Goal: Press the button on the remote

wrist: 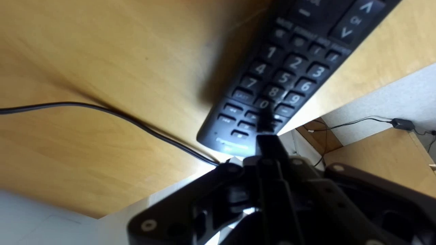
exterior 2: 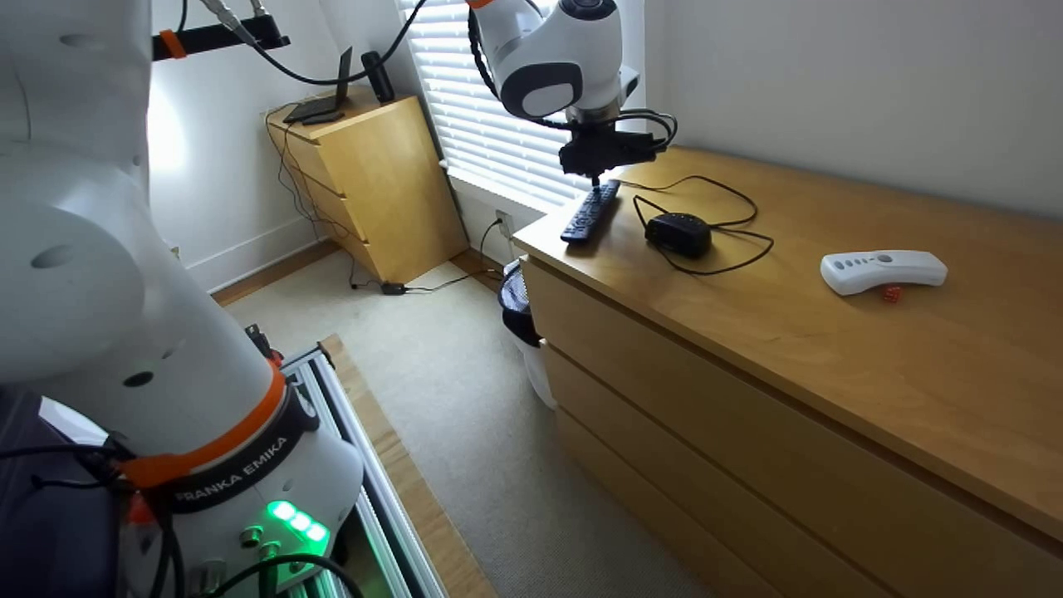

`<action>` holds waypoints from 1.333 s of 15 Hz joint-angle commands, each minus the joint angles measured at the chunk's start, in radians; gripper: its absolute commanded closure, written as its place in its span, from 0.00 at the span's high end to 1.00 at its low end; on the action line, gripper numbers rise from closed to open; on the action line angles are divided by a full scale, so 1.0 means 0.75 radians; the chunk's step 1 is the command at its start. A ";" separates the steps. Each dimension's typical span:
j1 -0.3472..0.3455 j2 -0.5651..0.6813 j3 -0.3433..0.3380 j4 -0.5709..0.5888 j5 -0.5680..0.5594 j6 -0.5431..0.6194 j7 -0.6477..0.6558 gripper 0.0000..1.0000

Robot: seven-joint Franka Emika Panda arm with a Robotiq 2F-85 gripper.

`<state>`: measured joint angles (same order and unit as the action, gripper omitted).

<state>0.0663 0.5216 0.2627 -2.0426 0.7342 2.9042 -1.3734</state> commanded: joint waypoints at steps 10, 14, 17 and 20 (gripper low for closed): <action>0.015 0.041 -0.013 0.028 -0.017 0.034 0.001 0.00; 0.008 0.035 -0.007 0.030 -0.019 0.022 -0.007 0.00; 0.007 0.023 -0.005 0.031 -0.025 0.015 -0.014 0.00; 0.012 0.017 -0.012 0.034 -0.038 0.004 -0.004 0.00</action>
<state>0.0690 0.5396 0.2622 -2.0167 0.7231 2.9211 -1.3762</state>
